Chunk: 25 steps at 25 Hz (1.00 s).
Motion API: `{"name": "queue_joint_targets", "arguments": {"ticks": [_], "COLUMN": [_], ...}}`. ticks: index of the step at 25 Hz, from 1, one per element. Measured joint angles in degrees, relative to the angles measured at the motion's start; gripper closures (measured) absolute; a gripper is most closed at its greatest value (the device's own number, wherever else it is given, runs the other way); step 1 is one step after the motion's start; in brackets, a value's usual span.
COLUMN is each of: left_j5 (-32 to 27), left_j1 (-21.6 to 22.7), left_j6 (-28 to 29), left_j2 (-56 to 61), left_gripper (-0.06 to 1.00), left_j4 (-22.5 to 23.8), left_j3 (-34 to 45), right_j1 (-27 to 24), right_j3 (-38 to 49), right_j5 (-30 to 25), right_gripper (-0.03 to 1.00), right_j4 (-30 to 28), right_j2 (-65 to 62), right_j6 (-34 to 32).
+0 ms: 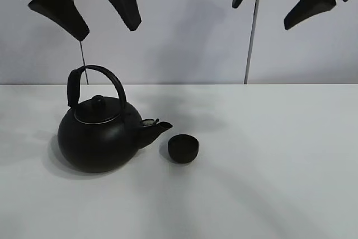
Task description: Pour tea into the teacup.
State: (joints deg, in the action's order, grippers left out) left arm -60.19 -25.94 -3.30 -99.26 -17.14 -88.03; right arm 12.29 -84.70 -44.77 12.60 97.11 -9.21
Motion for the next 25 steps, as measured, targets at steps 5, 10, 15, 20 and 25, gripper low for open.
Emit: {"name": "queue_joint_targets", "arguments": {"ticks": [5,10,15,20,25], "left_j5": [1.5,1.5,1.5,2.1,3.5], "left_j1": [0.0,0.0,0.0,0.0,0.0], "left_j6": [0.1,0.6,2.6,2.8,2.8], "left_j2": [0.0,0.0,0.0,0.0,0.0], "left_gripper": [0.33,0.33,0.33,0.33,0.33], "left_j4": [-0.4,-0.5,-0.6,-0.6,-0.6], "left_j3": [0.0,0.0,1.9,4.7,4.9], "right_j1": [0.0,0.0,0.0,0.0,1.2], "right_j3": [0.0,0.0,0.0,0.0,0.0], "right_j5": [-9.3,-10.9,-11.3,-11.5,-12.3], "right_gripper": [0.35,0.35,0.35,0.35,0.35], "right_j4": [1.8,2.2,3.5,4.2,4.7], "right_j2": [0.1,1.0,3.2,5.4,7.0], "right_j6": [0.0,0.0,0.0,0.3,1.3]}}
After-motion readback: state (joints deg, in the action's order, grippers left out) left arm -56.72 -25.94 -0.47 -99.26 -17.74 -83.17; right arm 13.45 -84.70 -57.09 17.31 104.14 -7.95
